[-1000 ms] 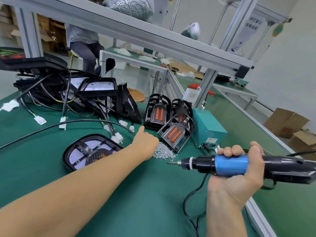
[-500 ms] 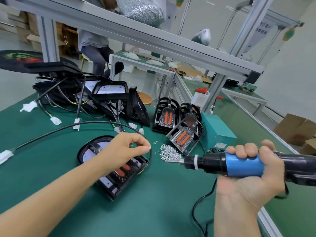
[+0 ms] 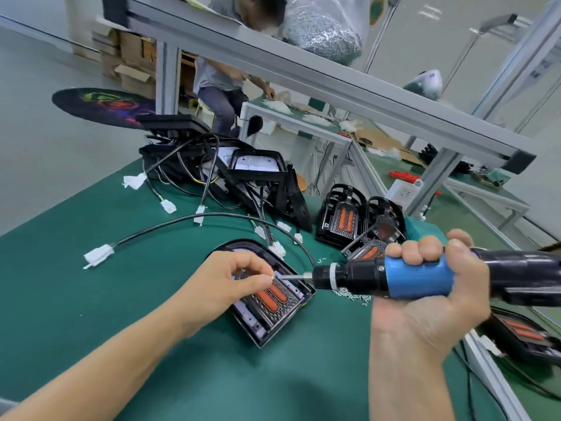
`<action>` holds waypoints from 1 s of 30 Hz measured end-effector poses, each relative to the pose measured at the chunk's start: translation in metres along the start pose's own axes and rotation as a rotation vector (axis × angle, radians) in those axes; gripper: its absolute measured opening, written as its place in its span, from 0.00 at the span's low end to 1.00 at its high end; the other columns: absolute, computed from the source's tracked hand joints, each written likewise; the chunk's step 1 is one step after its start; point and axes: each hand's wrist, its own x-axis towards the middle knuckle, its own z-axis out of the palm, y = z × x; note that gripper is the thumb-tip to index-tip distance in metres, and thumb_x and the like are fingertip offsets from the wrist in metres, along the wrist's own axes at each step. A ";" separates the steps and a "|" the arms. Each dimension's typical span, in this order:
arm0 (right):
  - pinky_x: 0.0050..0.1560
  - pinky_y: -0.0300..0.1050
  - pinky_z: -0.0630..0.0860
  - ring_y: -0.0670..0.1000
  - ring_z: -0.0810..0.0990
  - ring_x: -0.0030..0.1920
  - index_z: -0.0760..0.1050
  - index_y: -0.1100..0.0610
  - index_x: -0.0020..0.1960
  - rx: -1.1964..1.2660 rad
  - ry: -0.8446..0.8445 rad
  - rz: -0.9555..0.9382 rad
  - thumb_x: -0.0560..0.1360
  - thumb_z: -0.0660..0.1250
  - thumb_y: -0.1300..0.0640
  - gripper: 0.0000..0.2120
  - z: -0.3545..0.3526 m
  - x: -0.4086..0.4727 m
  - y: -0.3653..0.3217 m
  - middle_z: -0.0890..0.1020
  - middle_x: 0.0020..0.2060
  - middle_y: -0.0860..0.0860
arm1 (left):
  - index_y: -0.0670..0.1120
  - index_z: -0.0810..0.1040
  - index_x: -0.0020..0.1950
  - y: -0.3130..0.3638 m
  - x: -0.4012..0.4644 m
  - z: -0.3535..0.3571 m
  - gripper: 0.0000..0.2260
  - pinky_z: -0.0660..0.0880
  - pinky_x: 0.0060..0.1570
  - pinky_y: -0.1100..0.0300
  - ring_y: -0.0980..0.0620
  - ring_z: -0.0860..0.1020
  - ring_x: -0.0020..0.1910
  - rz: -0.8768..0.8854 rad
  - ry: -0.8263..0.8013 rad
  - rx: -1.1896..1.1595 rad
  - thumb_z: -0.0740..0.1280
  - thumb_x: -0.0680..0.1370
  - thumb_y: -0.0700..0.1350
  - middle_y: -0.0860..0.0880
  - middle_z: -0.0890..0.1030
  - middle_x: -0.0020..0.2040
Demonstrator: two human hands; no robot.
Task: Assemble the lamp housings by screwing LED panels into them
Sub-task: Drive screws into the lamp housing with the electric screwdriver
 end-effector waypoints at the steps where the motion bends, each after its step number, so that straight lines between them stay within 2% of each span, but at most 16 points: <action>1: 0.35 0.38 0.72 0.46 0.69 0.27 0.71 0.52 0.43 0.002 -0.008 0.007 0.67 0.61 0.59 0.05 0.002 -0.001 0.002 0.70 0.27 0.46 | 0.51 0.82 0.40 -0.001 -0.001 -0.002 0.06 0.70 0.41 0.71 0.60 0.77 0.36 0.004 0.019 0.017 0.70 0.75 0.41 0.54 0.83 0.37; 5: 0.35 0.38 0.72 0.46 0.69 0.27 0.71 0.52 0.43 -0.004 -0.034 0.022 0.68 0.60 0.59 0.05 0.008 -0.003 0.008 0.70 0.27 0.46 | 0.53 0.82 0.39 0.000 -0.005 -0.008 0.08 0.69 0.40 0.72 0.61 0.73 0.34 0.029 0.034 0.029 0.71 0.74 0.40 0.55 0.79 0.35; 10: 0.34 0.39 0.72 0.46 0.69 0.26 0.70 0.52 0.44 -0.024 -0.053 0.028 0.68 0.60 0.59 0.06 0.012 -0.006 0.015 0.71 0.27 0.45 | 0.53 0.82 0.39 0.000 -0.005 -0.011 0.07 0.68 0.42 0.69 0.57 0.72 0.37 0.038 0.065 0.051 0.71 0.74 0.42 0.46 0.80 0.38; 14: 0.35 0.38 0.72 0.46 0.69 0.26 0.70 0.53 0.45 -0.029 -0.067 0.040 0.68 0.60 0.59 0.06 0.014 -0.006 0.021 0.71 0.27 0.45 | 0.52 0.82 0.39 -0.003 -0.006 -0.015 0.07 0.68 0.41 0.73 0.61 0.73 0.35 0.046 0.058 0.029 0.71 0.74 0.40 0.54 0.79 0.35; 17: 0.35 0.40 0.72 0.46 0.70 0.27 0.70 0.53 0.45 -0.036 -0.086 0.040 0.68 0.61 0.60 0.06 0.016 -0.005 0.027 0.71 0.27 0.46 | 0.51 0.82 0.39 -0.006 -0.009 -0.024 0.07 0.68 0.40 0.74 0.62 0.74 0.35 0.039 0.062 0.037 0.70 0.75 0.40 0.55 0.81 0.38; 19: 0.35 0.39 0.72 0.46 0.70 0.27 0.70 0.53 0.45 -0.038 -0.114 0.058 0.69 0.60 0.59 0.06 0.019 -0.004 0.035 0.71 0.27 0.46 | 0.51 0.81 0.39 -0.011 -0.009 -0.035 0.08 0.70 0.42 0.70 0.60 0.75 0.37 0.030 0.123 0.121 0.70 0.75 0.40 0.55 0.81 0.38; 23: 0.35 0.40 0.72 0.48 0.70 0.27 0.70 0.55 0.46 -0.075 -0.163 0.112 0.67 0.64 0.61 0.08 0.025 -0.008 0.062 0.72 0.27 0.49 | 0.52 0.78 0.41 -0.026 -0.006 -0.054 0.07 0.66 0.44 0.74 0.60 0.75 0.43 0.037 0.279 0.476 0.69 0.76 0.40 0.56 0.80 0.40; 27: 0.37 0.42 0.74 0.49 0.73 0.27 0.71 0.56 0.48 -0.146 -0.157 0.154 0.67 0.68 0.61 0.11 0.028 -0.011 0.090 0.76 0.31 0.52 | 0.50 0.77 0.43 -0.042 -0.005 -0.054 0.05 0.71 0.50 0.55 0.53 0.76 0.43 0.033 0.241 0.621 0.68 0.76 0.40 0.55 0.79 0.45; 30: 0.38 0.46 0.75 0.50 0.75 0.27 0.73 0.56 0.47 -0.217 -0.155 0.139 0.68 0.67 0.62 0.08 0.028 -0.012 0.104 0.76 0.32 0.53 | 0.49 0.78 0.45 -0.050 -0.005 -0.053 0.03 0.71 0.52 0.54 0.53 0.76 0.42 0.032 0.247 0.646 0.68 0.76 0.41 0.55 0.80 0.46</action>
